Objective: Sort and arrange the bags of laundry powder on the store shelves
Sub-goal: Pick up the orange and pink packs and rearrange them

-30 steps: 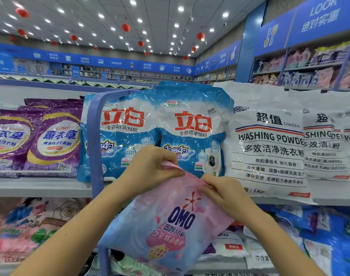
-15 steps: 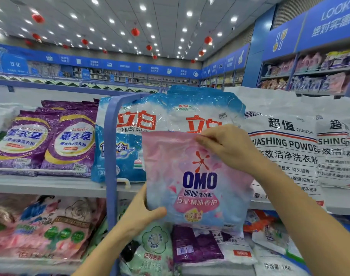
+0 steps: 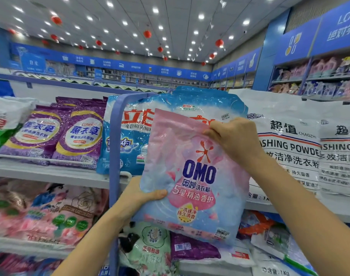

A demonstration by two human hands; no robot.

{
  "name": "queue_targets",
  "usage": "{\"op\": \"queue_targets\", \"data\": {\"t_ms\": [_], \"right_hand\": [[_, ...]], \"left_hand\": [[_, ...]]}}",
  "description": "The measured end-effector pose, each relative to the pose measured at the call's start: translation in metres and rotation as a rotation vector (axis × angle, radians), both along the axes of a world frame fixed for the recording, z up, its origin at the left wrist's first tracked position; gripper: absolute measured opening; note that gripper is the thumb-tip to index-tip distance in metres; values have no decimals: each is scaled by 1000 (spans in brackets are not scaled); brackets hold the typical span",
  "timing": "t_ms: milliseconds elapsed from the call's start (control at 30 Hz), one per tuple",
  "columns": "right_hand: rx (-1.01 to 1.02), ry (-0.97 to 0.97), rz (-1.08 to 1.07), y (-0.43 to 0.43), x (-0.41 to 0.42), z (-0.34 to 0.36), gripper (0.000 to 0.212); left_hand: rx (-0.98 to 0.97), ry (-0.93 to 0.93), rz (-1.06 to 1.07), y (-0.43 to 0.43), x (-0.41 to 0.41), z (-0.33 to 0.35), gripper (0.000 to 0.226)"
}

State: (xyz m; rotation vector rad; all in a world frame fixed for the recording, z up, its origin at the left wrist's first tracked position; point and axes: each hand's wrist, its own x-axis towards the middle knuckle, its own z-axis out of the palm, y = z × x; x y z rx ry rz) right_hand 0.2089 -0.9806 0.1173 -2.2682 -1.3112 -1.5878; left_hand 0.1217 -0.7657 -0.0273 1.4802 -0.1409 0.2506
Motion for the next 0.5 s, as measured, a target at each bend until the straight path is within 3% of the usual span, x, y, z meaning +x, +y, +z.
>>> {"op": "queue_targets", "data": {"t_ms": [133, 267, 333, 500], "right_hand": [[24, -46, 147, 6, 5, 3, 47], [24, -6, 253, 18, 9, -1, 51], [5, 41, 267, 18, 11, -6, 56], [32, 284, 441, 29, 23, -20, 35]], "left_hand": [[-28, -40, 104, -7, -18, 4, 82], [-62, -59, 206, -10, -40, 1, 57], [-80, -68, 271, -10, -52, -4, 62], [-131, -75, 471, 3, -87, -10, 76]]}}
